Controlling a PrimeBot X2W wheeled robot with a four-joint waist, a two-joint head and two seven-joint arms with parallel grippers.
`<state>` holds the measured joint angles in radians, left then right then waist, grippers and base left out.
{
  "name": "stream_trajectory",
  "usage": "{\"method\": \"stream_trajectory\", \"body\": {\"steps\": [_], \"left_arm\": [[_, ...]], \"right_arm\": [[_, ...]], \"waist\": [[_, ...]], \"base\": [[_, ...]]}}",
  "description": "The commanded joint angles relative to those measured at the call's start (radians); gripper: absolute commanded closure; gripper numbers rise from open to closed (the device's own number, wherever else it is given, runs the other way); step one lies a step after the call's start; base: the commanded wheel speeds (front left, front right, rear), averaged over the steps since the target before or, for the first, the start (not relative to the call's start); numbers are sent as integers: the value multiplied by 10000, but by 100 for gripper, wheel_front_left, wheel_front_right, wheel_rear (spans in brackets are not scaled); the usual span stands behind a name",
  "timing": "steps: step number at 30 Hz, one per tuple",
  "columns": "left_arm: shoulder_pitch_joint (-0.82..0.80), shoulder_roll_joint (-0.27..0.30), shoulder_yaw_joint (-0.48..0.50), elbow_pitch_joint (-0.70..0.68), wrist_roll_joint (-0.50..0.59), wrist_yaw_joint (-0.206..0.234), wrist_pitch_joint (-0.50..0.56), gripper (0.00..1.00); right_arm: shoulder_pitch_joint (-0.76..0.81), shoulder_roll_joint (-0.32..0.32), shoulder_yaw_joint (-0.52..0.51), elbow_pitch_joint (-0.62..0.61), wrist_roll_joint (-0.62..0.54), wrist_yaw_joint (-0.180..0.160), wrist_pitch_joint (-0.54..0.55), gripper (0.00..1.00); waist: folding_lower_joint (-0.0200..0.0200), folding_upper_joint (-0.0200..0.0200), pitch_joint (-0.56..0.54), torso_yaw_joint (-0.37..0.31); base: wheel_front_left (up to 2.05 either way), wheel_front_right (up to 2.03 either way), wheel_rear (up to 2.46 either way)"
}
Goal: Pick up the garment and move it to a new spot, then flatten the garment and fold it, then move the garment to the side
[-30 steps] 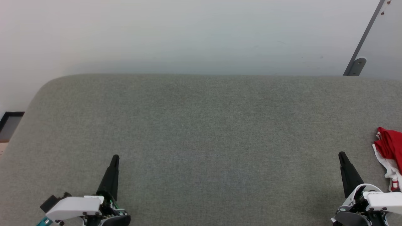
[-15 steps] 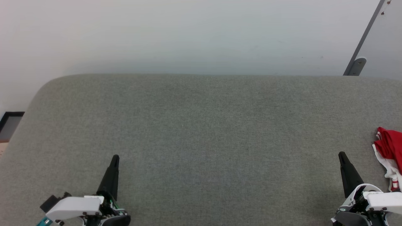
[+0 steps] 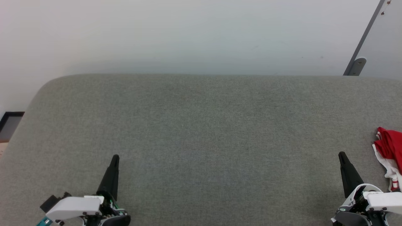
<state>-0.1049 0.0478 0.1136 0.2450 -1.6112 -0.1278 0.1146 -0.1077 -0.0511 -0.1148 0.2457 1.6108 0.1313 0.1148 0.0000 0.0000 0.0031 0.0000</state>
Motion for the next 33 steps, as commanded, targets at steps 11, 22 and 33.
{"method": "stream_trajectory", "body": {"steps": [11,22,33], "left_arm": [[-93,8,6,6,-33,-53,26,100],[-92,8,5,6,-33,-54,25,100],[-92,8,3,6,-34,-54,25,100]], "right_arm": [[-24,30,2,-17,41,-10,19,100],[-24,30,2,-17,41,-10,18,100],[-24,30,3,-17,41,-10,18,100]], "waist": [[0,0,0,0],[0,0,0,0],[0,0,0,0]], "base": [[0,0,0],[0,0,0],[0,0,0]]}}
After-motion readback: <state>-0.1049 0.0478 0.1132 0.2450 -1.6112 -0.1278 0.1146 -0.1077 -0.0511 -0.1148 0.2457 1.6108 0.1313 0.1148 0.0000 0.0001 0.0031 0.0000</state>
